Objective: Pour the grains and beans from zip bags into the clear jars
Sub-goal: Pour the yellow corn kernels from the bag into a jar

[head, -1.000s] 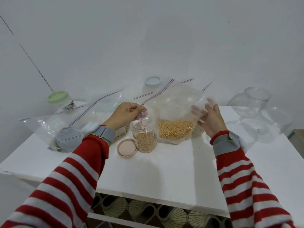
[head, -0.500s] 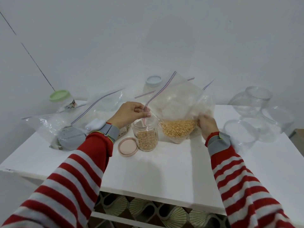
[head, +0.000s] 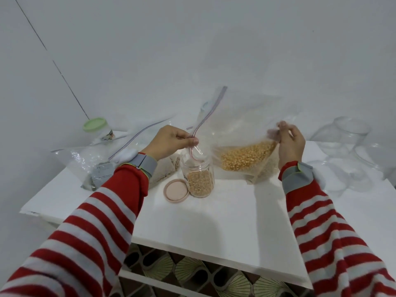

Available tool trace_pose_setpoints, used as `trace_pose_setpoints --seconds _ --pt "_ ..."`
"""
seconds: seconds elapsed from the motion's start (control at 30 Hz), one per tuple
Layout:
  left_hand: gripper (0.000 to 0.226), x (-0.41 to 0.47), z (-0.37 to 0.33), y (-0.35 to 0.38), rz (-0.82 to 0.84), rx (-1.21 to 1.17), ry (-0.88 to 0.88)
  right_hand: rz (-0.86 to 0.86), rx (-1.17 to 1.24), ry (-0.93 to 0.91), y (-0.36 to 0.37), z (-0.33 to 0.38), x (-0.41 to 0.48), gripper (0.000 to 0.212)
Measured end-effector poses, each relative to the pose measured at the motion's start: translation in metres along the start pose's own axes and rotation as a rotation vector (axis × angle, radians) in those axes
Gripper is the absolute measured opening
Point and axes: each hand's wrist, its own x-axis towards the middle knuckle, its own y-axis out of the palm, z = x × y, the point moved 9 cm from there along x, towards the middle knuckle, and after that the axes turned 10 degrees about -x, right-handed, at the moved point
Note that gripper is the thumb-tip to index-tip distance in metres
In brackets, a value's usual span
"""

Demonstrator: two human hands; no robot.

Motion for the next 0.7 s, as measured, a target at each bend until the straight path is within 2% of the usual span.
trace_pose_setpoints --seconds 0.13,0.27,0.4,0.6,0.7 --pt "0.021 0.000 -0.003 -0.005 -0.035 -0.085 0.005 -0.097 -0.068 -0.197 0.002 0.054 0.006 0.017" --pt "0.017 0.000 -0.013 -0.001 -0.052 -0.143 0.020 -0.143 -0.074 -0.269 0.007 0.080 0.016 0.020" --pt "0.016 0.003 -0.018 0.004 -0.028 -0.097 0.031 -0.162 -0.088 -0.291 0.010 0.091 0.023 0.021" --pt "0.014 -0.002 -0.010 0.010 -0.008 -0.111 0.018 -0.099 -0.090 -0.228 0.024 0.095 0.031 0.023" --pt "0.010 -0.004 0.003 0.015 -0.048 -0.215 -0.032 -0.046 -0.085 -0.204 0.031 0.098 0.034 0.024"
